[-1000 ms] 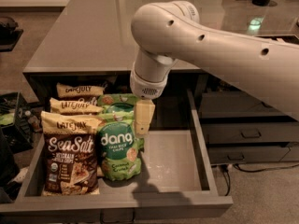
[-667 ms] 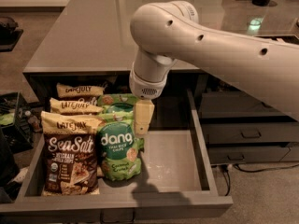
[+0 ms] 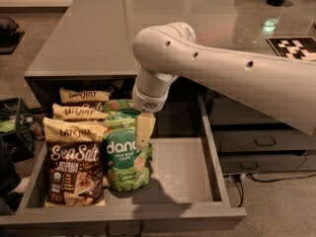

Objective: Pick green rice chip bag from top drawer and place on counter

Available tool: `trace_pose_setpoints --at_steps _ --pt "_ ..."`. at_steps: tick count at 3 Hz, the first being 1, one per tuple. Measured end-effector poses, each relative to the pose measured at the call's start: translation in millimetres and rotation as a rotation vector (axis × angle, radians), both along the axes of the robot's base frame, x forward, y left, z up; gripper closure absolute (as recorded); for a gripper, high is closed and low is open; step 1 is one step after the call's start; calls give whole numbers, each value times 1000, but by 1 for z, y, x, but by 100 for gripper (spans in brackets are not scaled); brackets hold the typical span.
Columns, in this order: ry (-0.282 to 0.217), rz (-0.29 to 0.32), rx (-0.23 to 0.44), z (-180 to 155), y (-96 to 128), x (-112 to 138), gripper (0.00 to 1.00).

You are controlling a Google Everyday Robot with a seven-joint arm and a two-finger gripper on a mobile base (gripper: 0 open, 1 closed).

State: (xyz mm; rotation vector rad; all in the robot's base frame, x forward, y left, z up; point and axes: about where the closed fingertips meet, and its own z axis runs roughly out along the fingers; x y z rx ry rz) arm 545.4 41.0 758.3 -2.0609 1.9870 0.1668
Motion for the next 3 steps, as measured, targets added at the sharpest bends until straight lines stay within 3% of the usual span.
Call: trace_pose_setpoints --at_steps 1,3 --pt "27 -8 4 -18 5 6 7" --pt "101 11 7 -49 21 -1 6"
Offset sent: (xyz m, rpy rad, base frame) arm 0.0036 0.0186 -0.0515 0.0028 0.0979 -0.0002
